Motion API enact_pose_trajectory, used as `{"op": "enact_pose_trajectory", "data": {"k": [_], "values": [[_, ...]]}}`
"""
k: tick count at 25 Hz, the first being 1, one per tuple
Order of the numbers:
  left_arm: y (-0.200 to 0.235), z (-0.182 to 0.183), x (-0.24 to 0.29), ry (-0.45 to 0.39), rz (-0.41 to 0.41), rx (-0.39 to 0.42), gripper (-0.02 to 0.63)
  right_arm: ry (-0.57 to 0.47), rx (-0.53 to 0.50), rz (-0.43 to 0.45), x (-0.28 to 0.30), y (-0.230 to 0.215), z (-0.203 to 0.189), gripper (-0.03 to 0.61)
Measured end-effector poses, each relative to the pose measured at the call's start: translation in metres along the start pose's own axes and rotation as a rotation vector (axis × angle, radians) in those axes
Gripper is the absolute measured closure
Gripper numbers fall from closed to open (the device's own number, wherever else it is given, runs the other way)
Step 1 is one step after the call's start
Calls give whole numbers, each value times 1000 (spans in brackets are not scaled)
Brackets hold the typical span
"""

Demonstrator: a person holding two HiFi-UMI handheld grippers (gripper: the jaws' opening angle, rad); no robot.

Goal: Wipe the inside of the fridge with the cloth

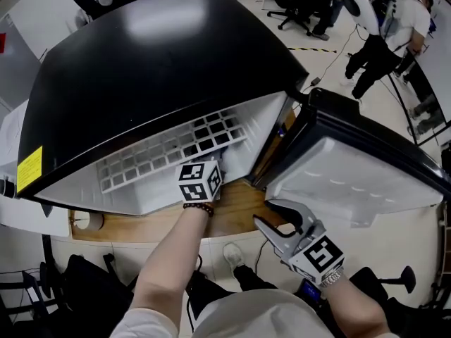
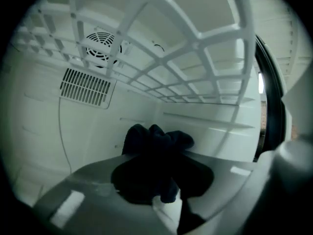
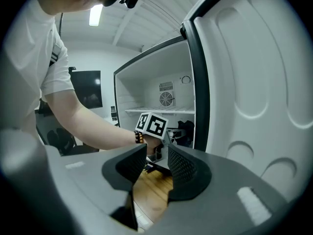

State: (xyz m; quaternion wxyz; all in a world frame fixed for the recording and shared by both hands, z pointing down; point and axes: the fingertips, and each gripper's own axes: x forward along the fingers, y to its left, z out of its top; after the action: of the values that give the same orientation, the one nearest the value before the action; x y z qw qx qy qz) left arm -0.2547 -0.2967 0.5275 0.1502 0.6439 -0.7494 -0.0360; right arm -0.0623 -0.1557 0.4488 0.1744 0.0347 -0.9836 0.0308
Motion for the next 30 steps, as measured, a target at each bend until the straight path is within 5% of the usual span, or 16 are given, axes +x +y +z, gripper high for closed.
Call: {"op": "enact_pose_trajectory", "data": {"k": [12, 30], "values": [[26, -5, 37, 12, 41, -75, 518, 12, 28, -4, -5, -6, -13, 443], [-17, -9, 11, 35, -130, -44, 538, -16, 58, 8, -1, 1, -8, 449]]}}
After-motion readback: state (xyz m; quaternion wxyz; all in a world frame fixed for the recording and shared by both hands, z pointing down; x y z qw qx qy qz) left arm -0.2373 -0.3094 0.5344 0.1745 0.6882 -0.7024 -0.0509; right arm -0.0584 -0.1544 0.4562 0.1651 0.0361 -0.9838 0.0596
